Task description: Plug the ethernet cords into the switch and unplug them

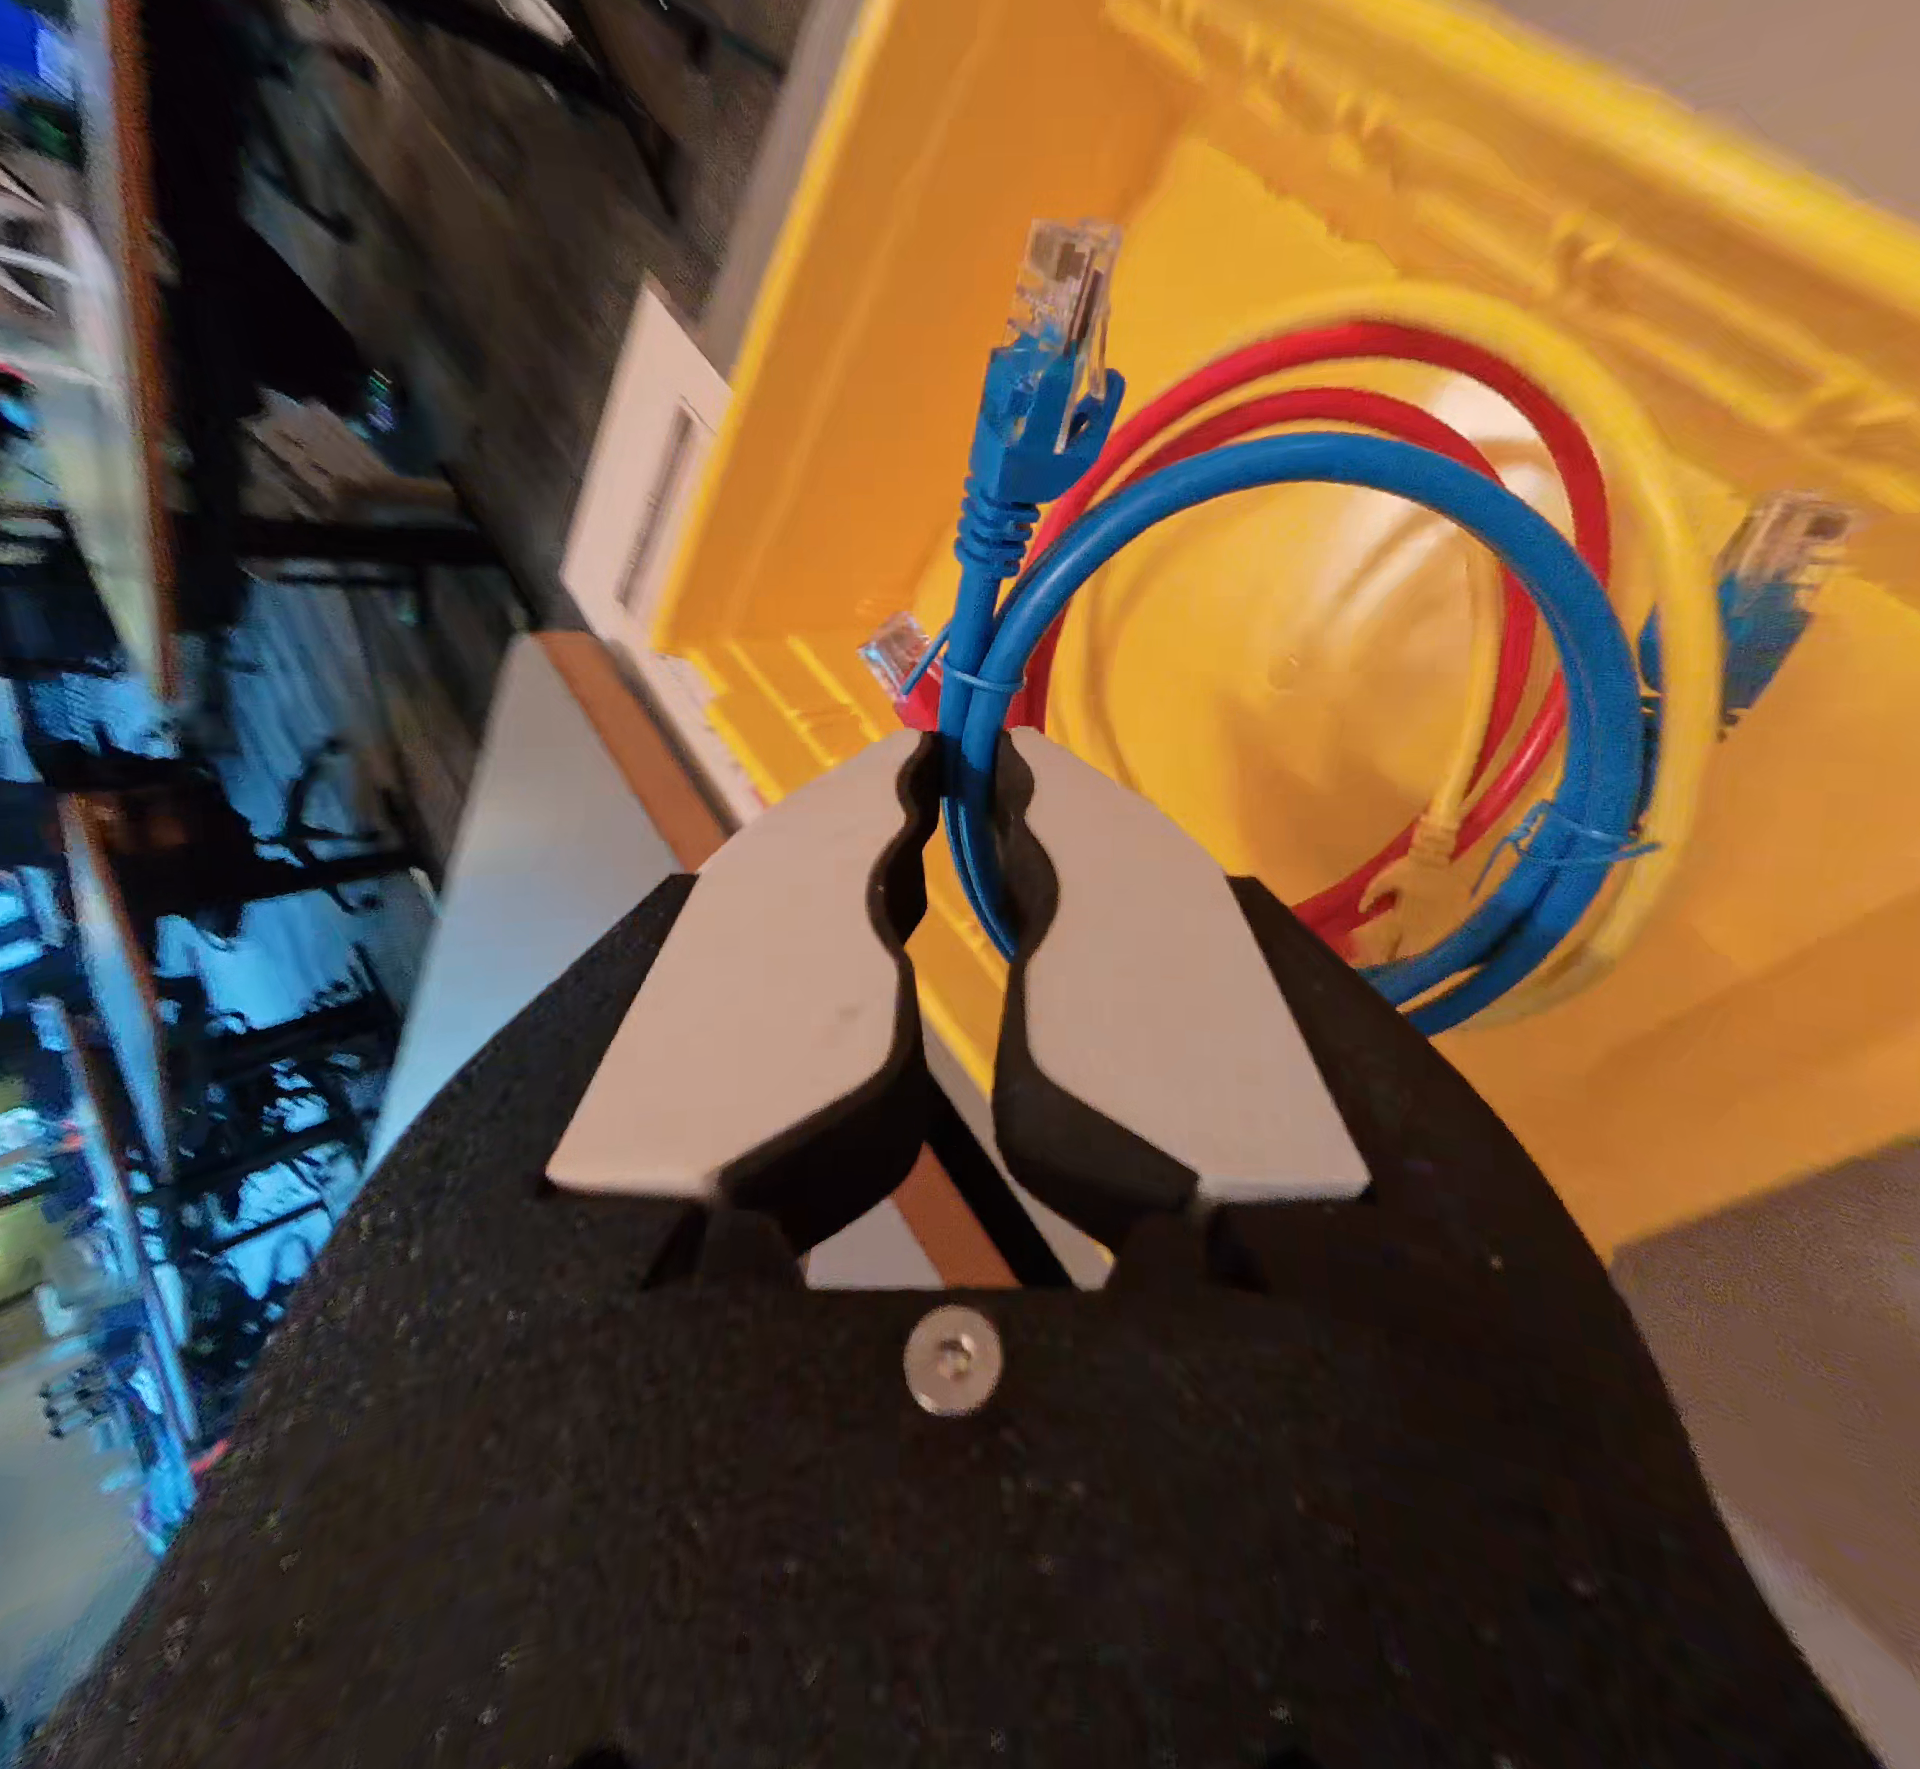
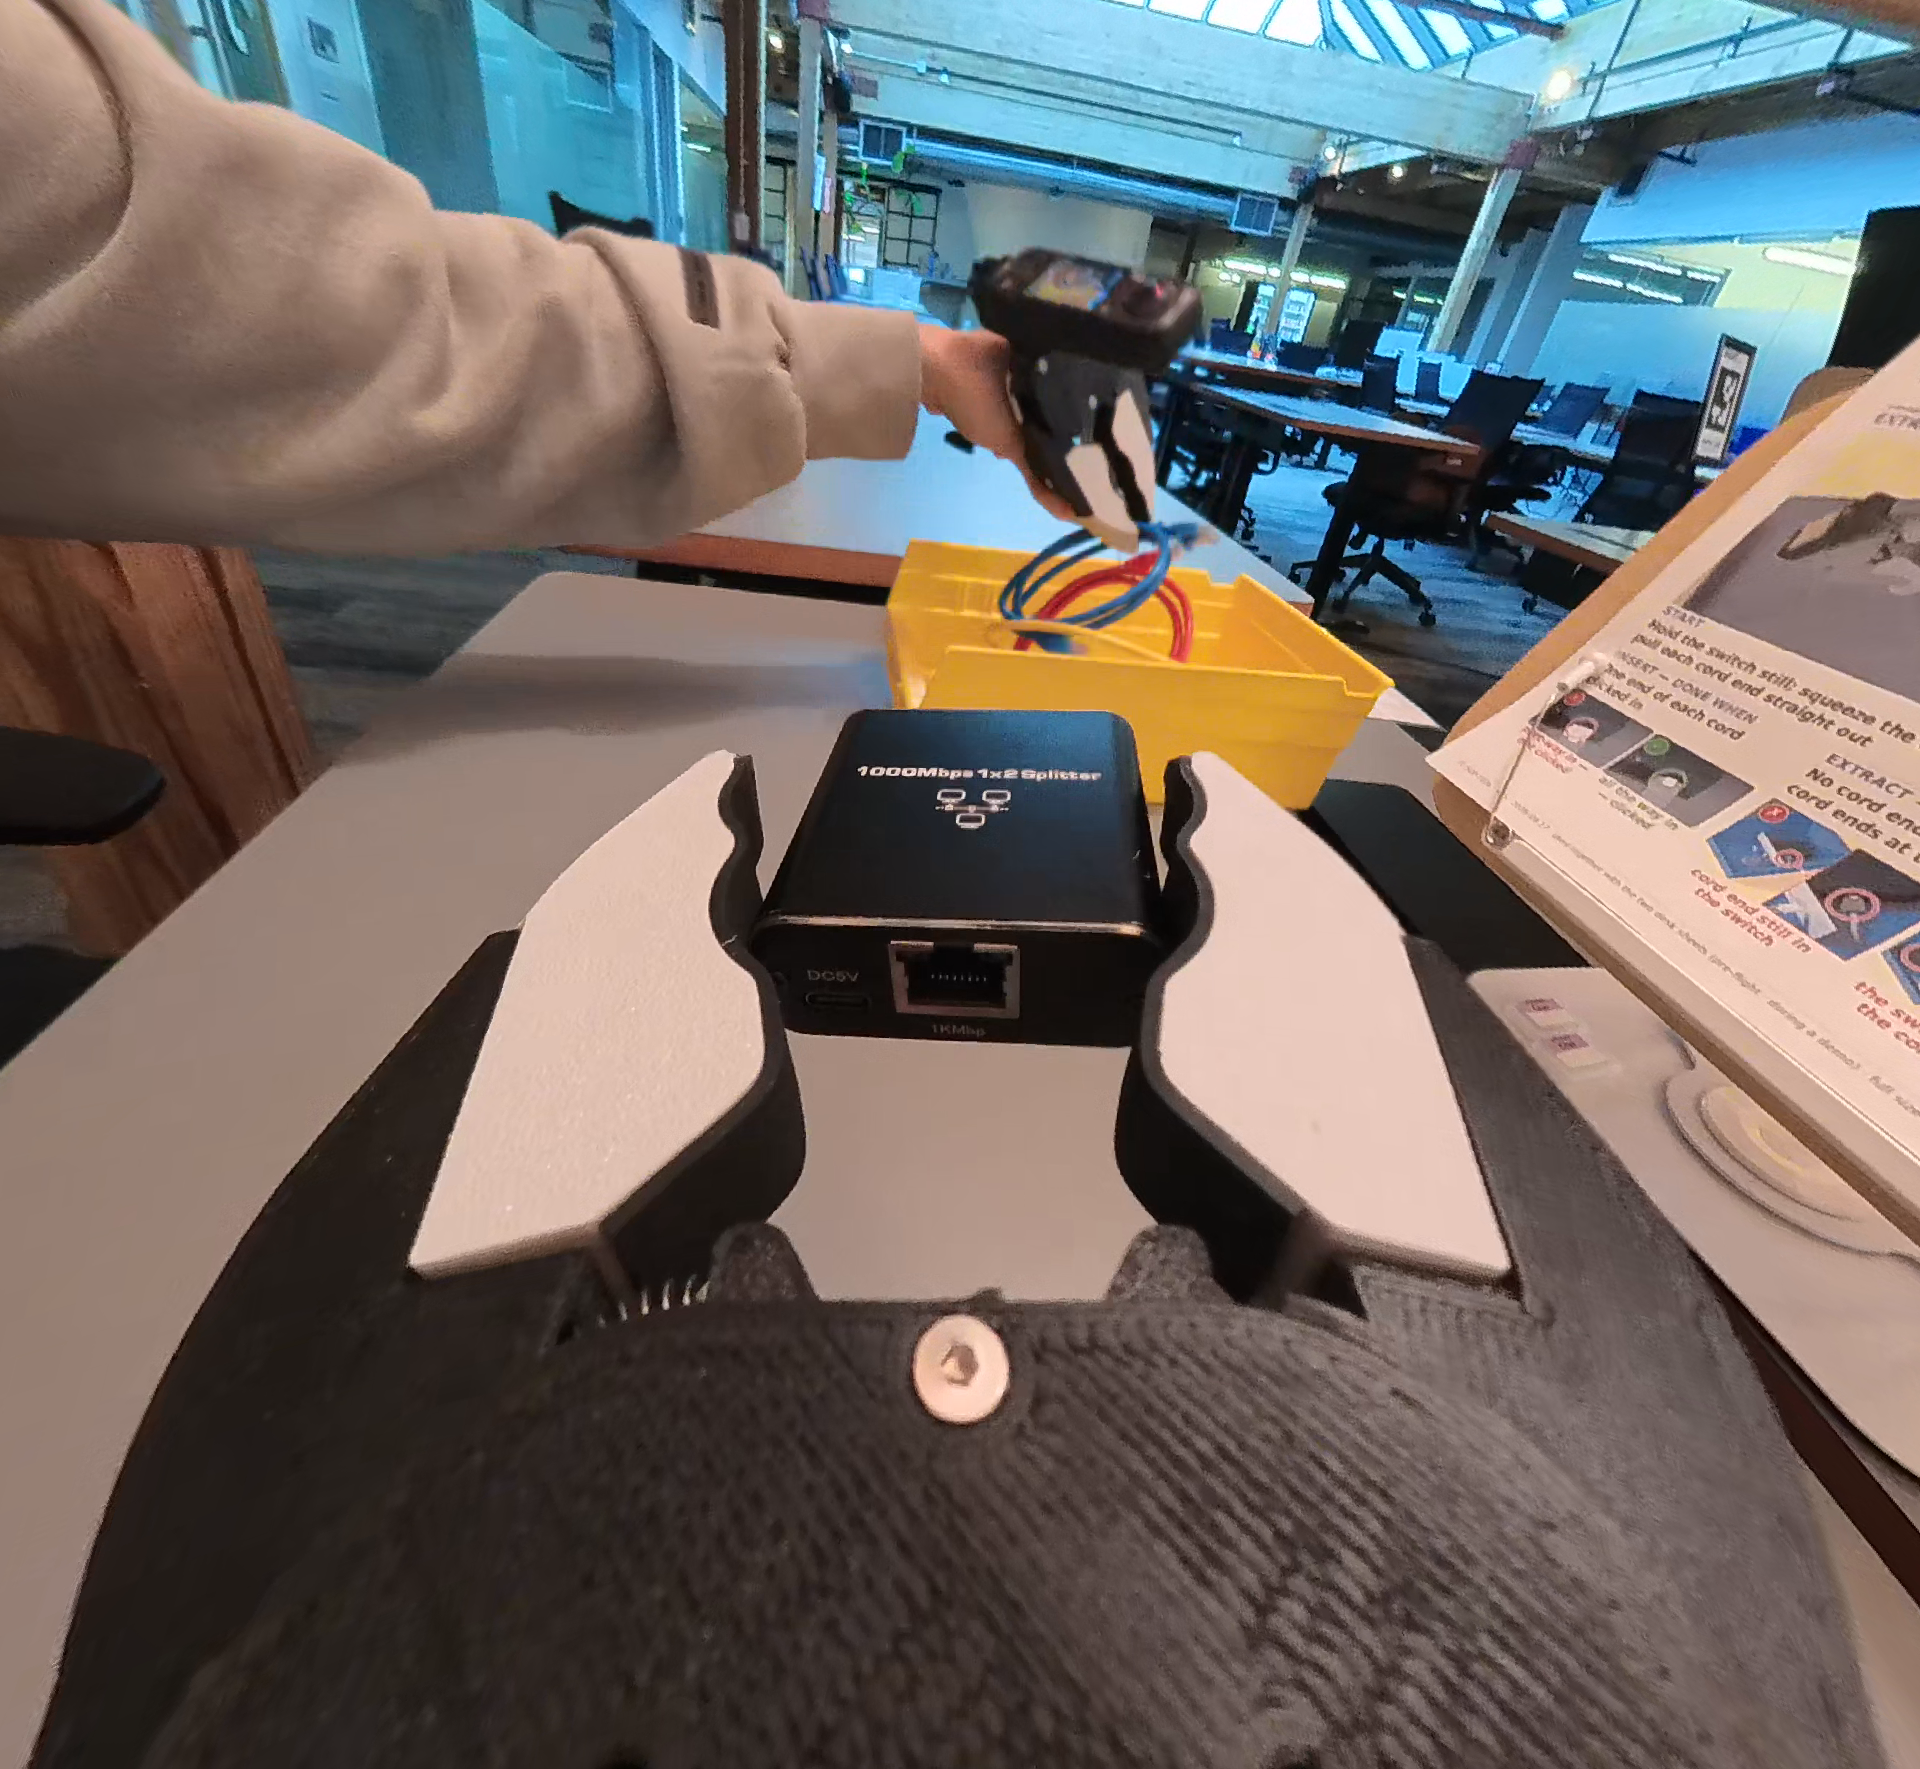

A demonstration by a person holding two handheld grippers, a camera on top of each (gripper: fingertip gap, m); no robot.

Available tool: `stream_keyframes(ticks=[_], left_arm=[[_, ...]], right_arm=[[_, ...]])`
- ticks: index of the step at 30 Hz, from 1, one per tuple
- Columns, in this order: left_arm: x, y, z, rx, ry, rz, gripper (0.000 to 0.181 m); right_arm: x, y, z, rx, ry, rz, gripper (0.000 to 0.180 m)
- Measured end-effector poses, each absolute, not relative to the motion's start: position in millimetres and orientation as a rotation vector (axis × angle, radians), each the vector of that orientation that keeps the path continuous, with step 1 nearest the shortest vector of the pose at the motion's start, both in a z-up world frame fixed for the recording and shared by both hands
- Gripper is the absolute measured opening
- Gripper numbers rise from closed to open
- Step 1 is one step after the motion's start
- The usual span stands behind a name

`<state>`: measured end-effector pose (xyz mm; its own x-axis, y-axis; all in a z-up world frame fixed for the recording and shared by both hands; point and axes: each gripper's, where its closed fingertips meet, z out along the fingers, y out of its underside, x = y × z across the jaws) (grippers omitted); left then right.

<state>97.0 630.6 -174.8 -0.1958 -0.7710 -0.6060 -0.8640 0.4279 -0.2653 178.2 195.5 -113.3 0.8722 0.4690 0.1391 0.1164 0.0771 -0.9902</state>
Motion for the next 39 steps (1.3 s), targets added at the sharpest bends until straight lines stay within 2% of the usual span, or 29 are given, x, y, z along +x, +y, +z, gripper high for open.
stream_keyframes(ticks=[4, 6, 8, 14, 19, 25, 29, 34, 39], left_arm=[[88.3, 595.2, -107.4, -1.209, 1.909, 0.184, 0.009], [85.8, 584.0, -90.3, -1.166, 1.876, 0.201, 0.008], [80.3, 586.1, -94.8, -1.145, 1.881, 0.311, 0.009], [76.4, 592.6, -158.0, -1.217, 1.861, 0.439, 0.009], [79.6, 604.5, -175.7, -1.224, 1.792, 0.532, 0.009], [83.0, 623.6, -195.9, -1.431, 1.68, 0.438, 0.01], [96.1, 624.2, -213.2, -1.561, 1.653, 0.207, 0.015], [96.0, 636.1, -213.4, -1.626, 1.622, 0.13, 0.01], [89.8, 652.4, -152.7, -1.471, 1.429, 0.239, 0.011]], right_arm=[[171.4, 193.7, -105.6, -1.465, -0.507, 0.284, 0.076], [168.4, 194.3, -104.8, -1.464, -0.517, 0.287, 0.076], [165.2, 195.2, -104.4, -1.458, -0.522, 0.298, 0.076], [159.0, 198.1, -109.5, -1.476, -0.54, 0.3, 0.076], [155.9, 197.0, -107.6, -1.472, -0.556, 0.306, 0.076], [156.0, 197.4, -108.7, -1.471, -0.556, 0.315, 0.076], [157.6, 197.3, -110.8, -1.477, -0.554, 0.314, 0.075], [160.4, 197.0, -112.7, -1.479, -0.547, 0.321, 0.076], [161.6, 198.5, -115.2, -1.484, -0.541, 0.324, 0.076]])
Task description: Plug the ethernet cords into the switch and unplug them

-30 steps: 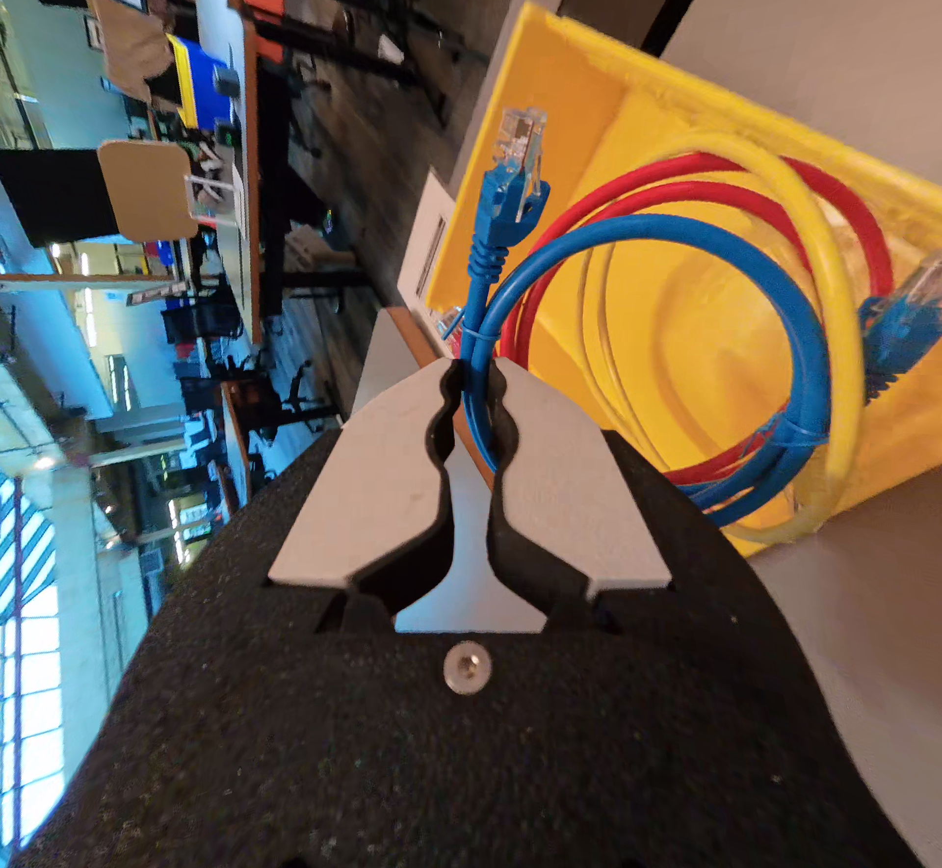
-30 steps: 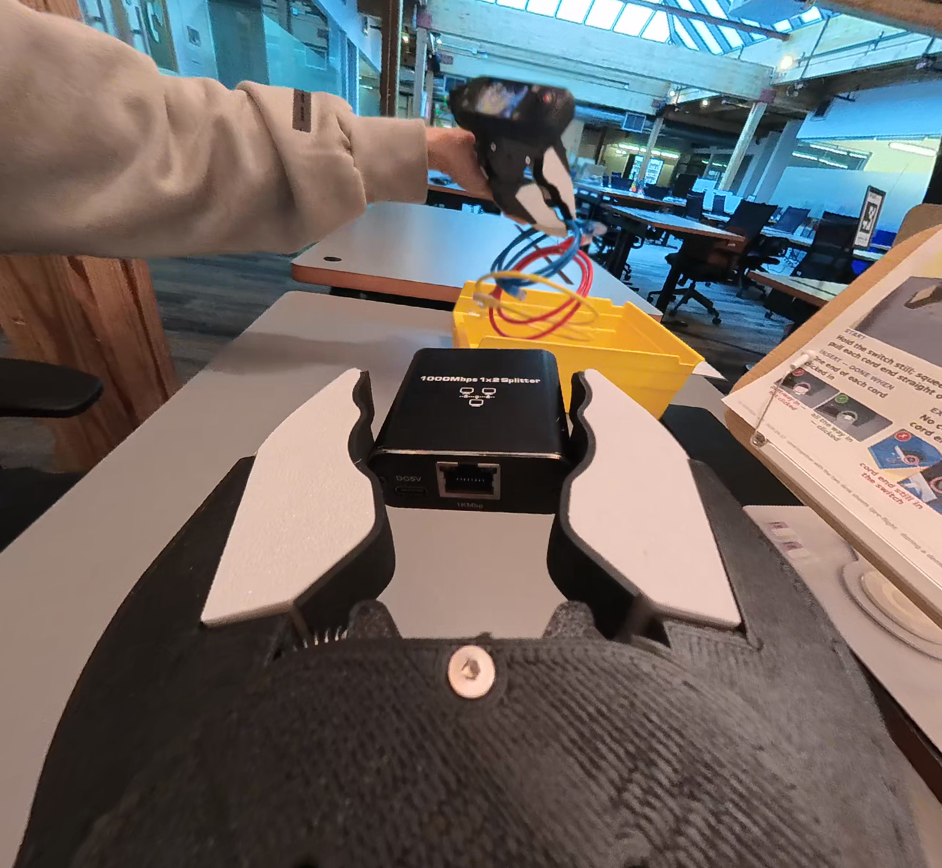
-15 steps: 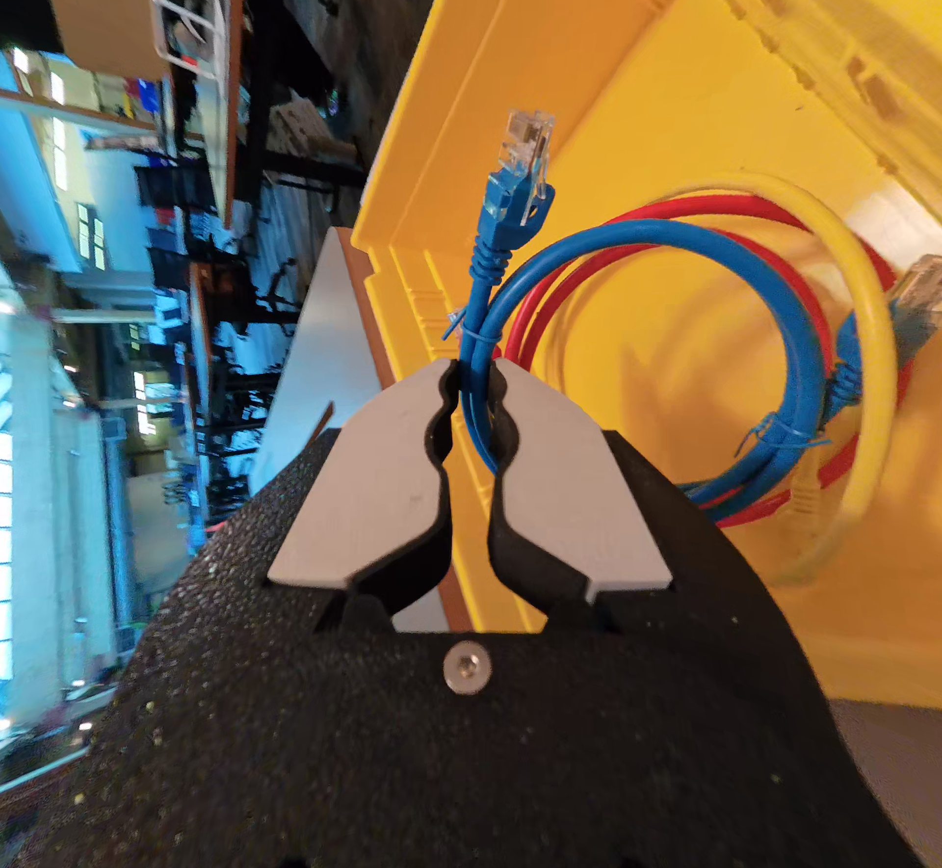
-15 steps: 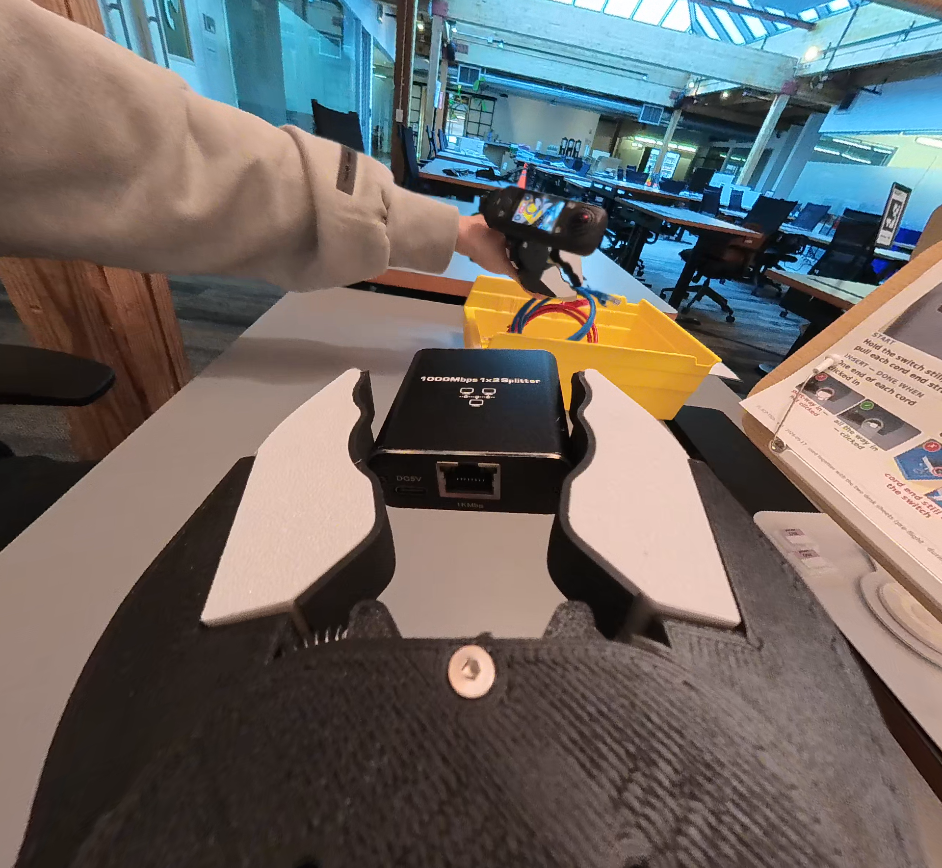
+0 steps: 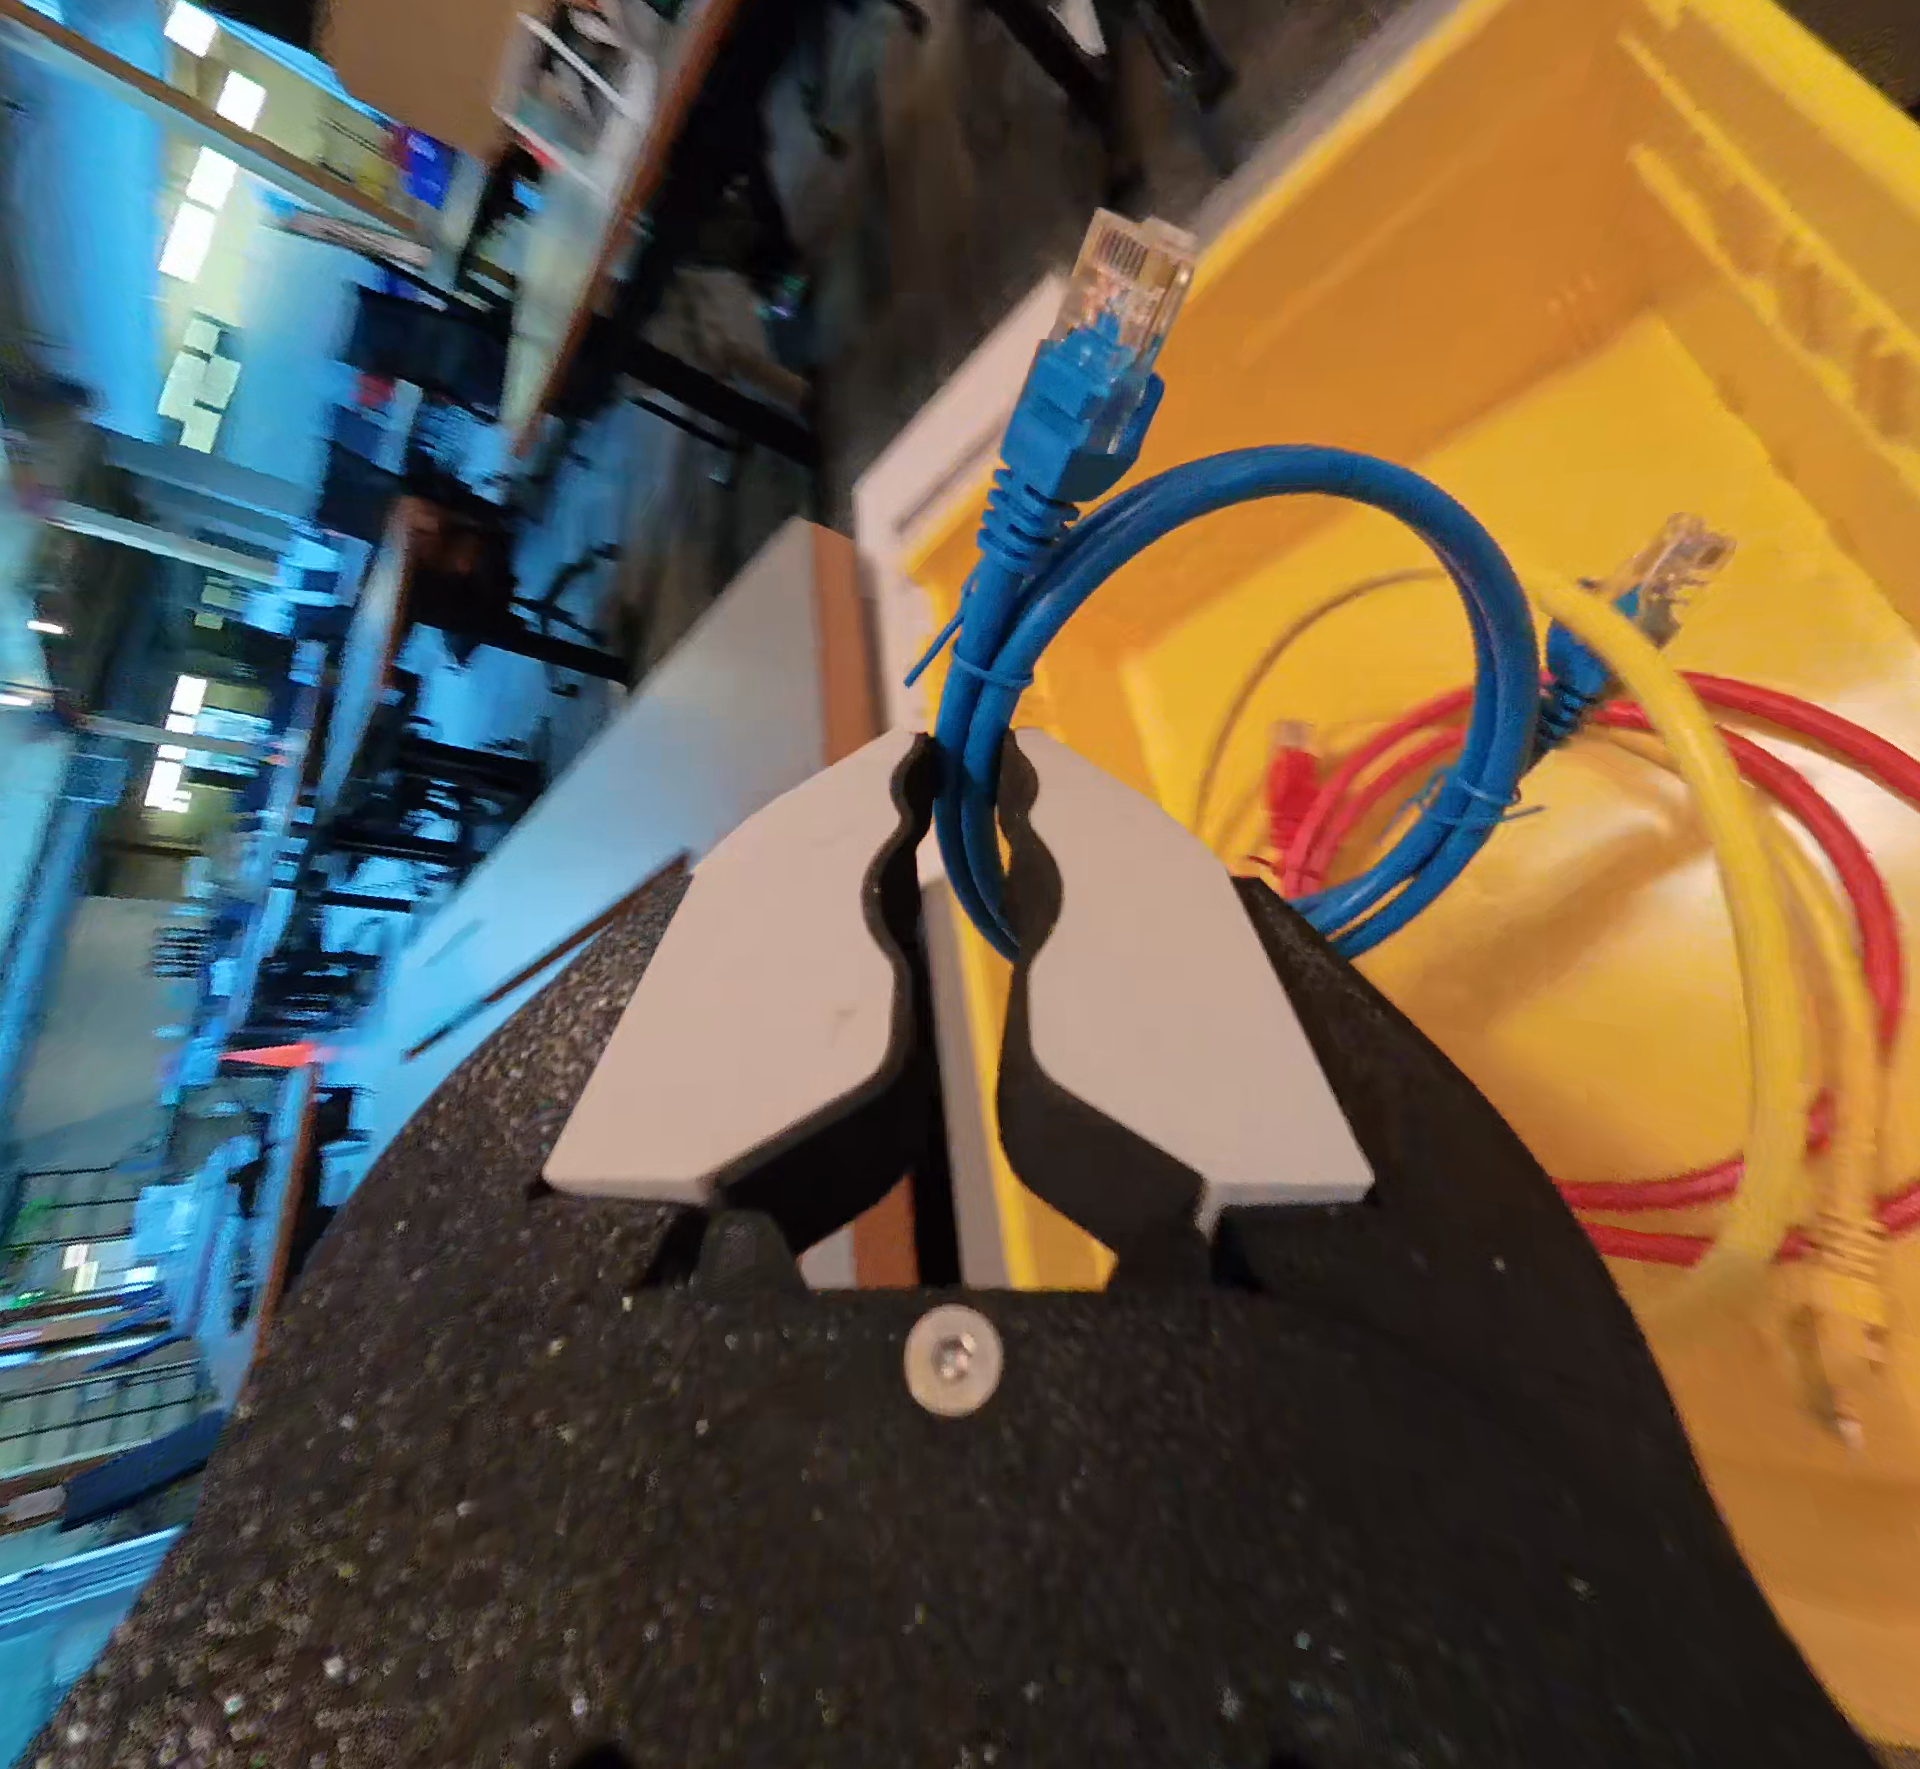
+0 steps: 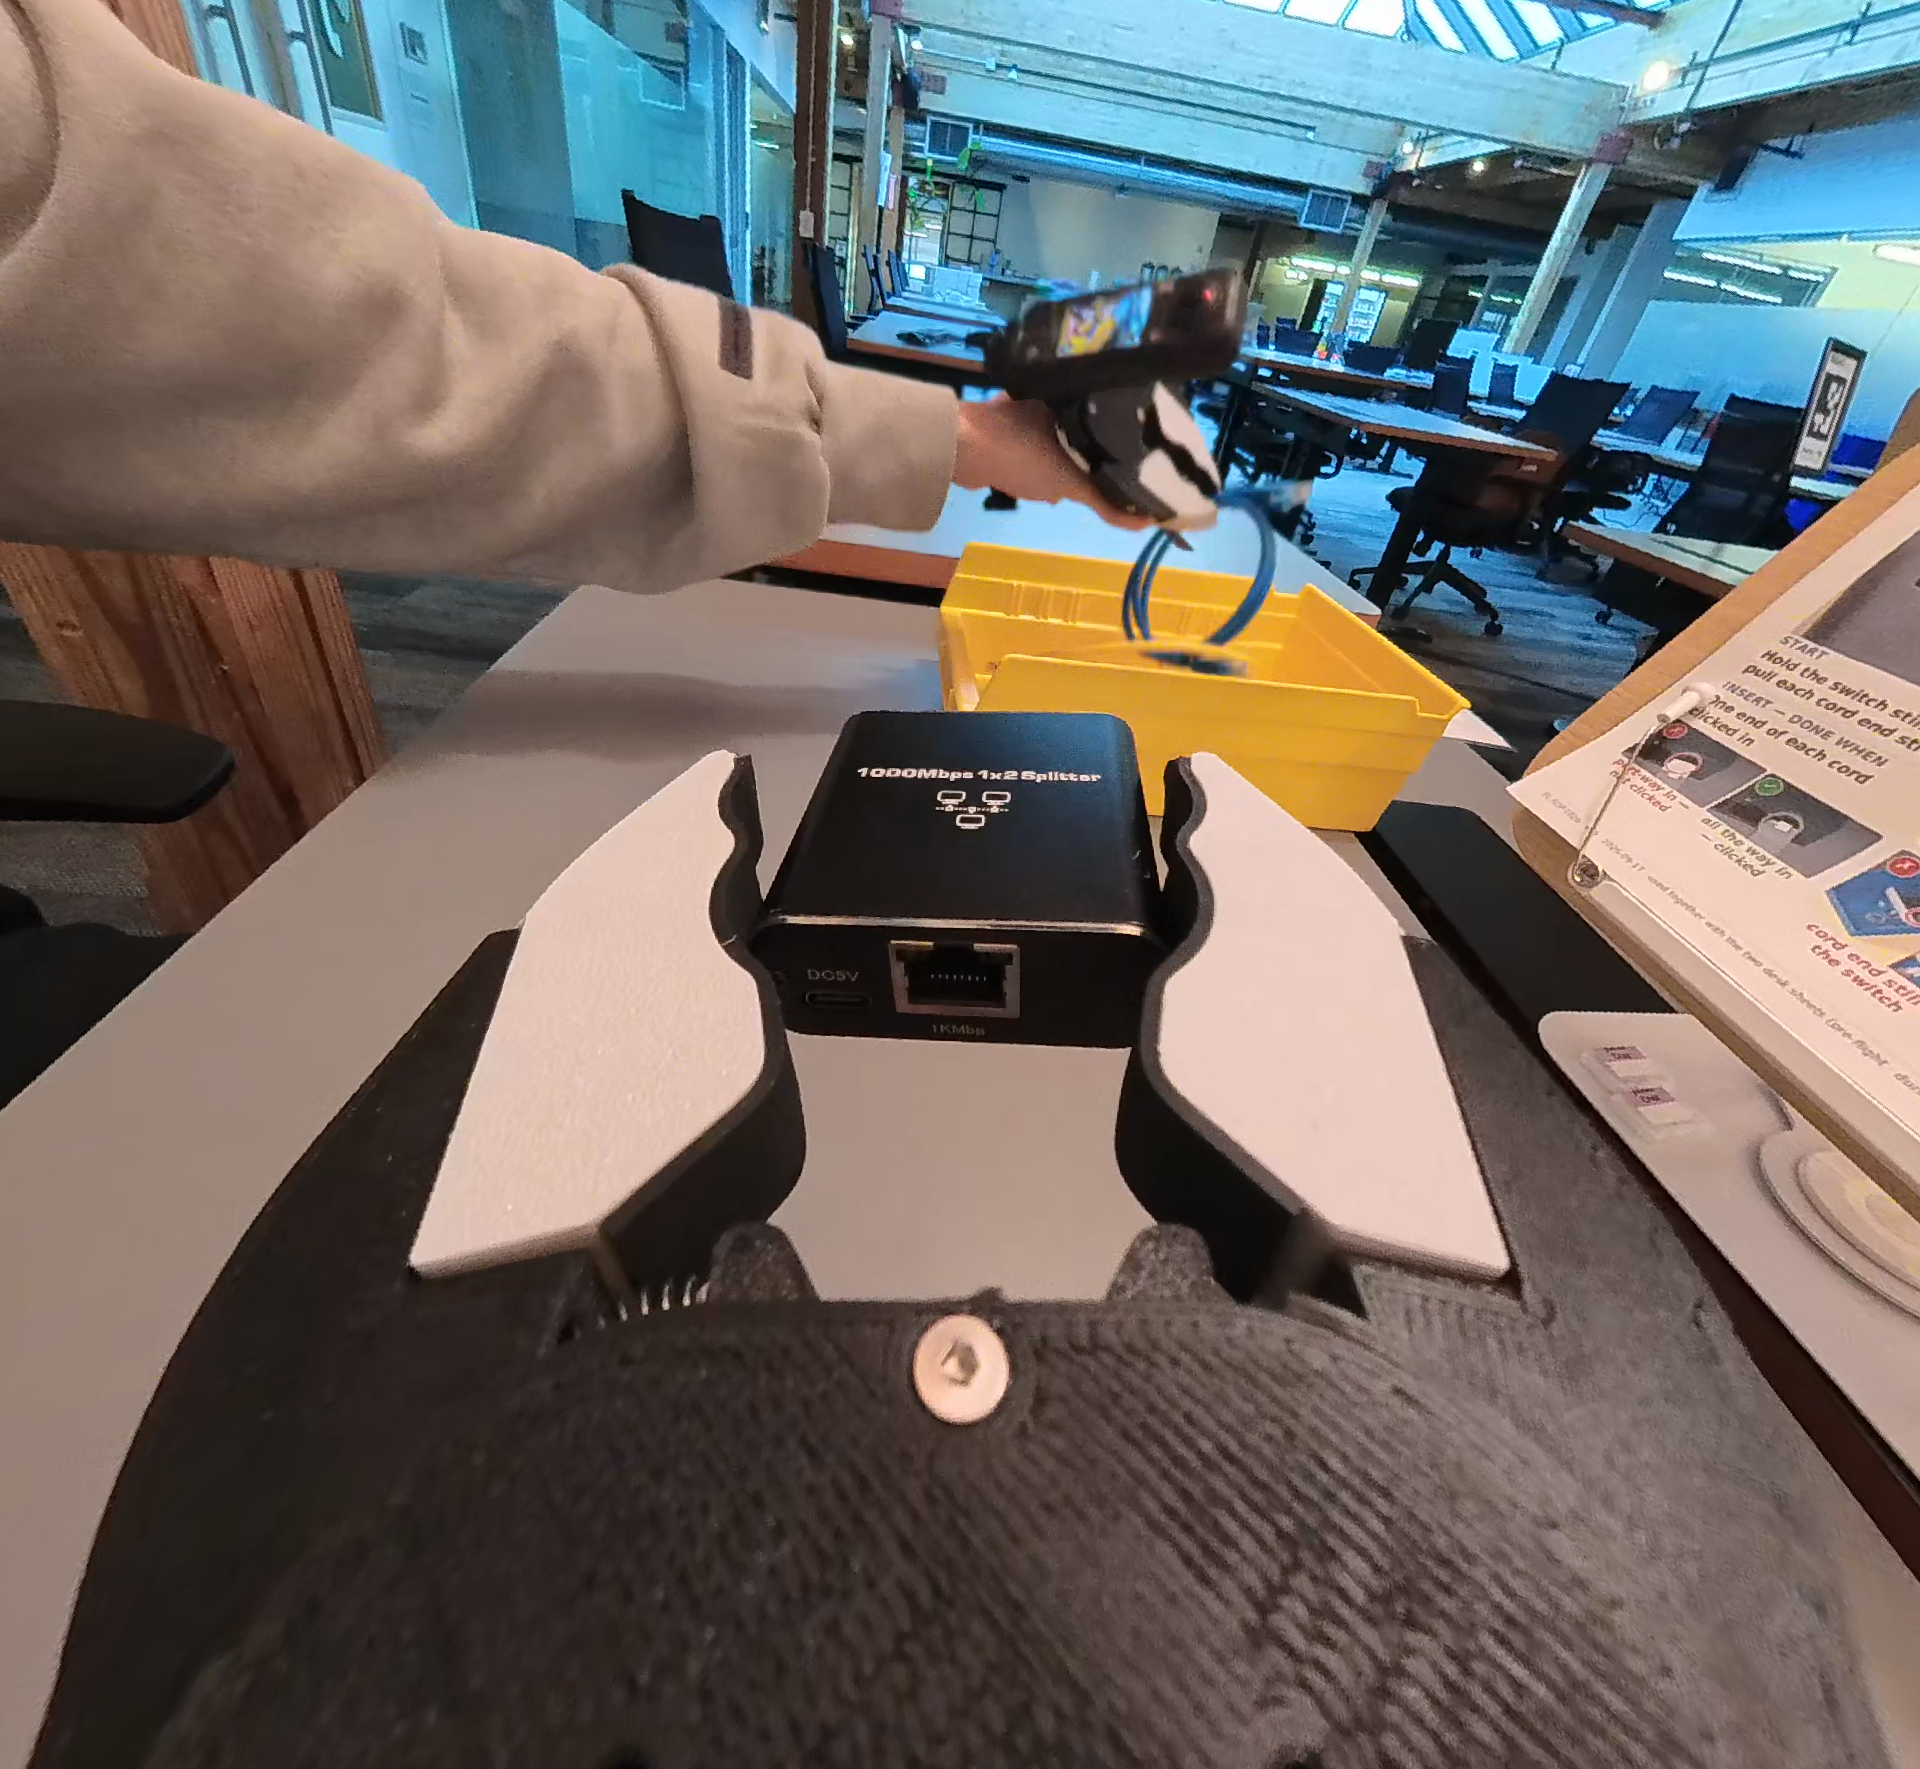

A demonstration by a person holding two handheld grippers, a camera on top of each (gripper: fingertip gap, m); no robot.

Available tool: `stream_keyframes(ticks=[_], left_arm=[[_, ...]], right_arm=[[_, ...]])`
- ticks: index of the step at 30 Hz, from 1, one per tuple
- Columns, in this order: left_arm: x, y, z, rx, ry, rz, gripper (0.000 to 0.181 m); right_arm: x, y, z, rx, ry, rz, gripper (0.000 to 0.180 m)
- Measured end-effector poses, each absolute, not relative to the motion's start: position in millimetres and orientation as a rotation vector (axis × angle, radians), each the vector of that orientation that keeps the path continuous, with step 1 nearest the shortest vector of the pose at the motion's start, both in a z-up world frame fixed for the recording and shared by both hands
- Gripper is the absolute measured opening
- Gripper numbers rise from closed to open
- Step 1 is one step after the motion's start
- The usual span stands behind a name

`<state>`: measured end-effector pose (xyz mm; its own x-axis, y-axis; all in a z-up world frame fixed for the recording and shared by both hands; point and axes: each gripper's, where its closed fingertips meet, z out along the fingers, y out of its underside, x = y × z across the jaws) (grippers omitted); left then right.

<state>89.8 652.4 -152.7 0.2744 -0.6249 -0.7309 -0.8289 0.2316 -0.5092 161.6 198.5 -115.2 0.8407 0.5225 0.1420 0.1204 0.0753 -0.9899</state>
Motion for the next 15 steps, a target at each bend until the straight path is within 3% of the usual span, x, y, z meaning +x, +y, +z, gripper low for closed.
stream_keyframes(ticks=[7, 15], left_arm=[[71.7, 632.3, -61.3, -1.029, 1.336, 0.597, 0.01], [55.9, 629.2, -122.3, -0.766, 1.687, 0.995, 0.009]], right_arm=[[164.9, 197.6, -112.8, -1.475, -0.525, 0.322, 0.076], [159.2, 193.8, -104.3, -1.462, -0.552, 0.295, 0.075]])
